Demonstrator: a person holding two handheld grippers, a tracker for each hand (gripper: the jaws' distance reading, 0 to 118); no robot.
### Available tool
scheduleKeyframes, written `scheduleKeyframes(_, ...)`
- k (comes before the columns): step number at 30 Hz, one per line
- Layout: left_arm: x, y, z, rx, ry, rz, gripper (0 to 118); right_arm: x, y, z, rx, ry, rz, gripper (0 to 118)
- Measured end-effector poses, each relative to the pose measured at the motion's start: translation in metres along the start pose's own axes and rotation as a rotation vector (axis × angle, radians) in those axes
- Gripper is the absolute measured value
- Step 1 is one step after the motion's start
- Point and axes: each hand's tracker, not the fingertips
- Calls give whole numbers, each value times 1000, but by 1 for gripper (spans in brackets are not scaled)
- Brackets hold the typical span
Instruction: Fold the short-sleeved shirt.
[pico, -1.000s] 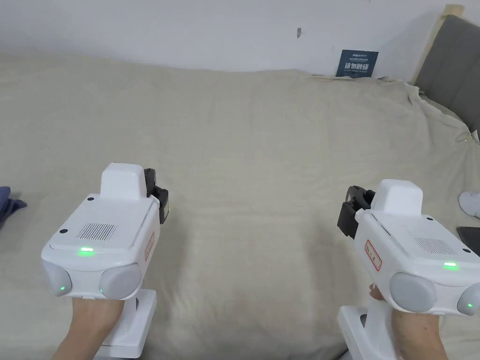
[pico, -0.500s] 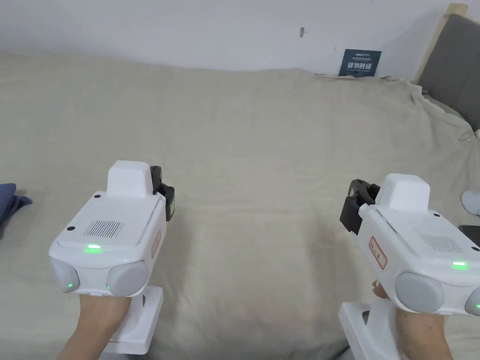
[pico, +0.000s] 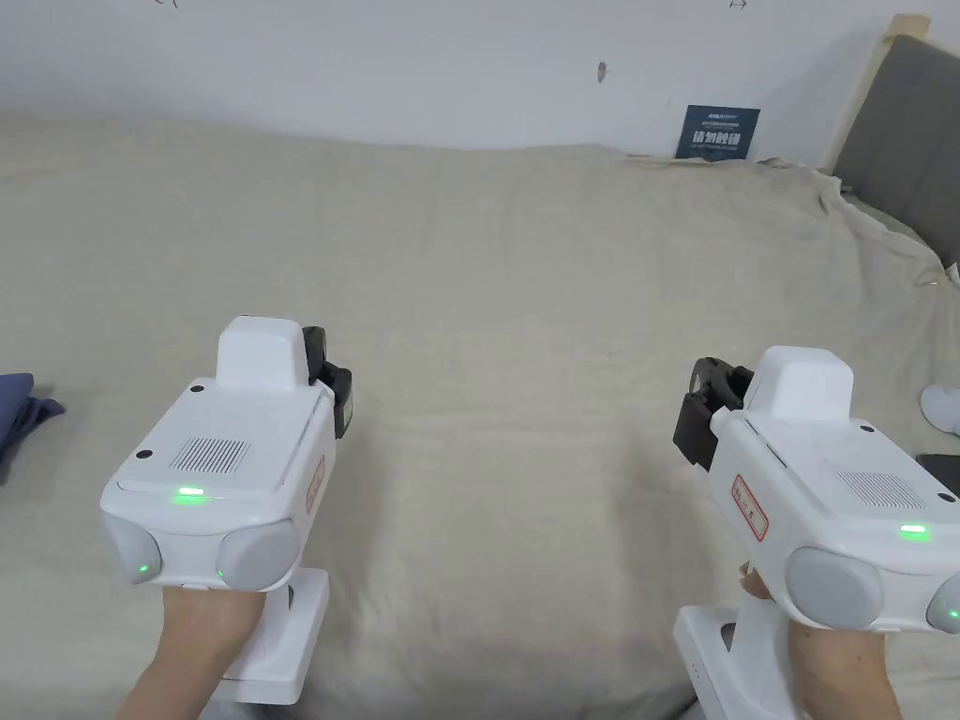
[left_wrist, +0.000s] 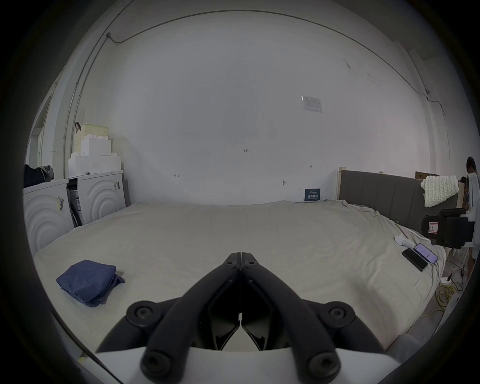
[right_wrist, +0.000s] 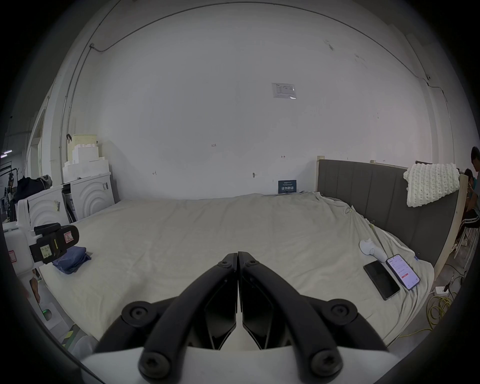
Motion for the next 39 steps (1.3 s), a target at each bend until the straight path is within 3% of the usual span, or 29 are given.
scheduleKeyframes(39,2,2,3,9,-7,8,0,-3,5,4,9,11,12,0)
